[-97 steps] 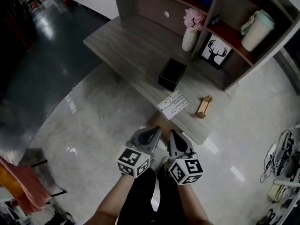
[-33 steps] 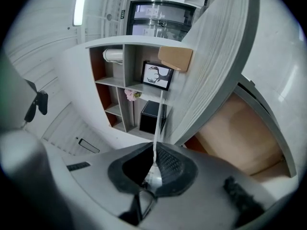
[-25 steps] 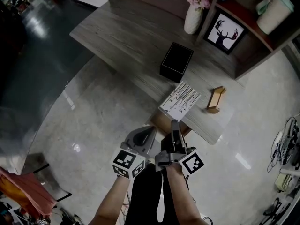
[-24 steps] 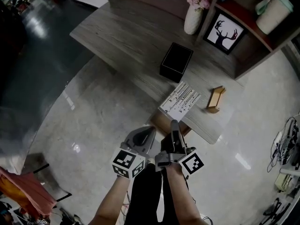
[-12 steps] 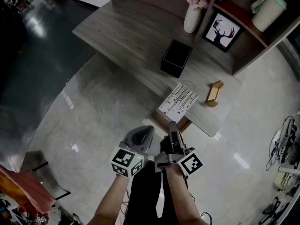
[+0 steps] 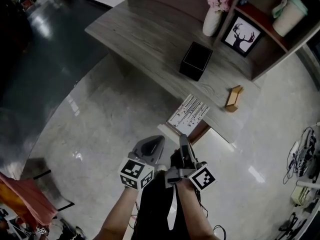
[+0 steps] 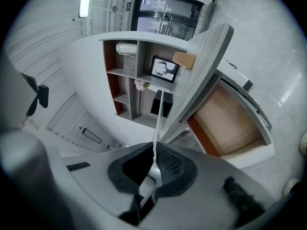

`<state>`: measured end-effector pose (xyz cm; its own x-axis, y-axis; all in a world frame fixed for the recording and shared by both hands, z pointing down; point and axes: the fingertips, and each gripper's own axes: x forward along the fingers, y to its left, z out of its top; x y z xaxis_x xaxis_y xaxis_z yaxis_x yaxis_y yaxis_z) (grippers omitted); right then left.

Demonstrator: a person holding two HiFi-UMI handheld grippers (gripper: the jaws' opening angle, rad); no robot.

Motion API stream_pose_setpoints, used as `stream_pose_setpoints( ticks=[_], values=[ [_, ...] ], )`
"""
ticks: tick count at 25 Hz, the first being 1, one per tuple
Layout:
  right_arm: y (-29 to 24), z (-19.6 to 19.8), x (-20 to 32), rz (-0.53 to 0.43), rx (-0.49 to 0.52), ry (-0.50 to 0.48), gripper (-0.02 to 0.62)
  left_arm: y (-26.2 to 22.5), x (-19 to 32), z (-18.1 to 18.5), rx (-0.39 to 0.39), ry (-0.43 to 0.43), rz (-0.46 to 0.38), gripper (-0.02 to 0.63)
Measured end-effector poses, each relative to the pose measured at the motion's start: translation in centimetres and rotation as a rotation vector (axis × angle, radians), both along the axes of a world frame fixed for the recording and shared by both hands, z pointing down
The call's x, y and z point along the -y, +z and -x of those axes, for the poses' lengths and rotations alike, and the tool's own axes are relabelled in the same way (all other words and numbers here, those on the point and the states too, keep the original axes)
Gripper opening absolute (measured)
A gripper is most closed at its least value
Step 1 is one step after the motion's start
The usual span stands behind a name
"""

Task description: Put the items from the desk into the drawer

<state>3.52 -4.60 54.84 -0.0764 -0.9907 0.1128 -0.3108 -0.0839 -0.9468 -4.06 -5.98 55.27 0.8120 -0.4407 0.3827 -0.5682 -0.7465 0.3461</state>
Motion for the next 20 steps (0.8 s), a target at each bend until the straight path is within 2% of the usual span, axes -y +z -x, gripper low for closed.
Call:
stream_pose_setpoints(
  ticks=[12,20],
  values=[
    [2.6,3.1,-1.7,0.045,0.027,-0.031,0.023,2.4,-0.8,3.3,0.008,-0.055,0.036,0.011],
    [5.2,2.8,-1.8,0.079,0.023,-0.033,0.023,4.3,-0.6,3.5,0.006,-0.072,0.059,0.011]
  ],
)
